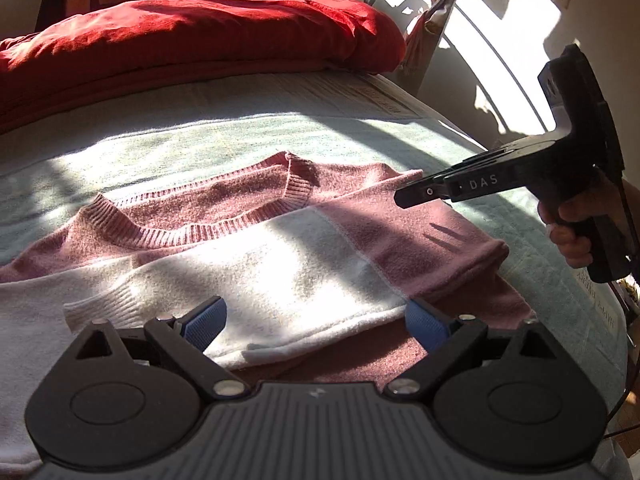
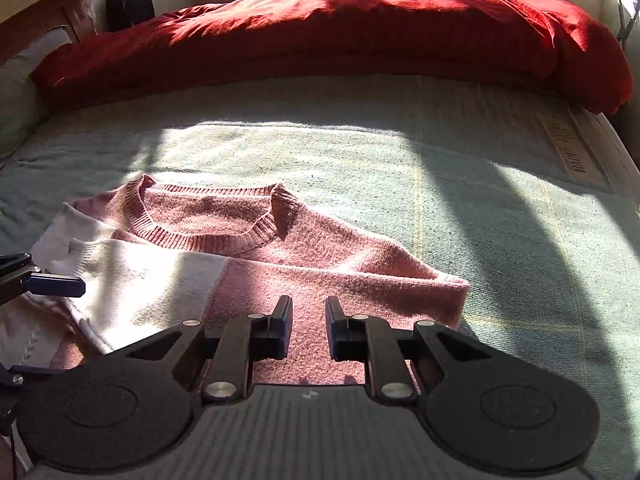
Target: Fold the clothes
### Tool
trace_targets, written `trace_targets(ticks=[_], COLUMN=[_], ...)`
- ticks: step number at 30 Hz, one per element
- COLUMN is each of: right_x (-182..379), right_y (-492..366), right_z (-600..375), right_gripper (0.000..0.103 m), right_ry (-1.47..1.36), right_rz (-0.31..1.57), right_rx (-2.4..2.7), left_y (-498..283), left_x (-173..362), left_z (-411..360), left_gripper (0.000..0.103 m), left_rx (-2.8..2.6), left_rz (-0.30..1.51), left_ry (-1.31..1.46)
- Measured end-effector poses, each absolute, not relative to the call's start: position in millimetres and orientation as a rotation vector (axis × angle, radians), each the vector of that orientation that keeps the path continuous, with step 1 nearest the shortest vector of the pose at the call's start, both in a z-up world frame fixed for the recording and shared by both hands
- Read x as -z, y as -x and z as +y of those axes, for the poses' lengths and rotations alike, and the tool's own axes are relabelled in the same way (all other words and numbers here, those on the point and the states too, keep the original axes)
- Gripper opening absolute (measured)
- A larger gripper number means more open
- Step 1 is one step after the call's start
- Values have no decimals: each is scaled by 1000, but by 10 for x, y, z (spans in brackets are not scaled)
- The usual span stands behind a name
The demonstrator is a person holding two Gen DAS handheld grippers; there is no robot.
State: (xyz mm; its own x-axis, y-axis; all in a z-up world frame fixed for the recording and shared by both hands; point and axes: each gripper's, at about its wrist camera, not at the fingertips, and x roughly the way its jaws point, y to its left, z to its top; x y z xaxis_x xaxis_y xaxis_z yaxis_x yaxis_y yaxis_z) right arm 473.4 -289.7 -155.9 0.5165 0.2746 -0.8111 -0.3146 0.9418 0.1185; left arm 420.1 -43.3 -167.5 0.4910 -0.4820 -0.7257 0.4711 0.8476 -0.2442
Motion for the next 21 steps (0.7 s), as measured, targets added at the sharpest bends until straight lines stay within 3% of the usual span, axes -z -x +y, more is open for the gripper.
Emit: trace_targets(ticks=[11,17,21], right_x=[1507,1675,1482], right_y=[-4408,-4279,-4211], right_z=[-2753,-2752,-2793], right_gripper=[21,25,25], right_ry=[55,60,45], right_rz=[964,1034,1020], right_rx=[-382,-370,-334], left_y=[-4351,-4509,-4362], left_x=[1586,1826,1617], left_z=[-299,-330,-337], left_gripper=[96,96,96], left_rx=[538,464,453], left_rz=[864,936,924], left_ry=[59,71,24])
